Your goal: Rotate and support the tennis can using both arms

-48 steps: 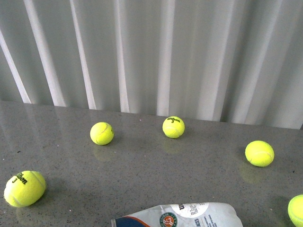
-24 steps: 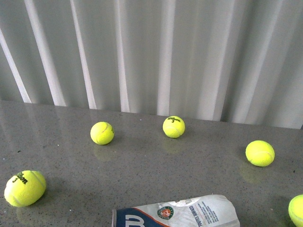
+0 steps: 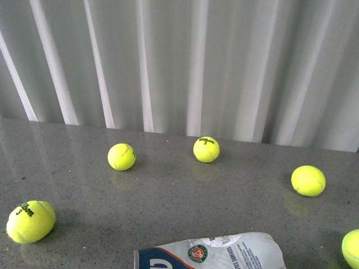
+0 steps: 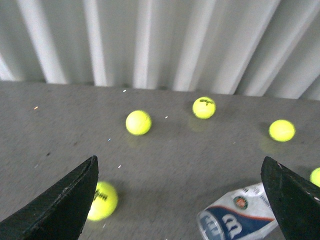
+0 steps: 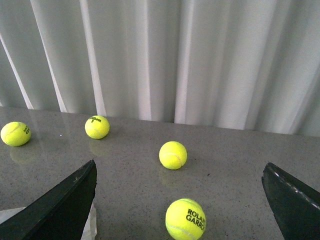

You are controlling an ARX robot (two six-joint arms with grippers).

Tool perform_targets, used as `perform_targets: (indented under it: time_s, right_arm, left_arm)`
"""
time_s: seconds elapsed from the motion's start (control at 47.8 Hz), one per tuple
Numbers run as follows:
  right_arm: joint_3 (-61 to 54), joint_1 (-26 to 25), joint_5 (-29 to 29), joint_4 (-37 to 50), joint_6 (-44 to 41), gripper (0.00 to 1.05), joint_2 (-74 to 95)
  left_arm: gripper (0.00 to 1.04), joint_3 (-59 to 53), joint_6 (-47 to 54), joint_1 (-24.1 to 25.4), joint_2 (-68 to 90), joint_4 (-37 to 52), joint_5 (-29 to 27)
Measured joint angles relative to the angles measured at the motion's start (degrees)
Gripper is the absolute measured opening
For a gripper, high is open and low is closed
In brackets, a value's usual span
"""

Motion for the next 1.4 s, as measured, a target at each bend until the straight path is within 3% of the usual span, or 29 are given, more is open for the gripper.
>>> perform_targets:
  time_s: [0.167, 0.377, 0.565, 0.837, 1.402]
  right_arm:
    - [0.0, 0.0, -0.02, 0.0, 0.0, 0.98, 0.0]
    - [0.0, 0.0, -0.02, 0.0, 0.0, 0.98, 0.0]
    - [0.0, 0.0, 0.0, 0.0, 0.0, 0.98, 0.0]
    - [0.0, 0.0, -0.02, 0.0, 0.0, 0.98, 0.0]
    - [0.0, 0.0, 0.0, 0.0, 0.0, 0.98, 0.0]
  left_arm:
    - [0.98, 11.76, -8.66, -6.56, 27.41, 0.72, 7.04]
    - [0.98, 11.17, -22.32, -13.53, 46.82, 5.01, 12.24]
    - [0.98, 2.8, -30.08, -16.24, 50.07, 14.1, 14.38]
    - [0.98, -0.07, -34.95, -16.22, 57.77, 26.71, 11.74]
    - [0.98, -0.39, -42.01, -21.35, 62.75, 34.67, 10.78]
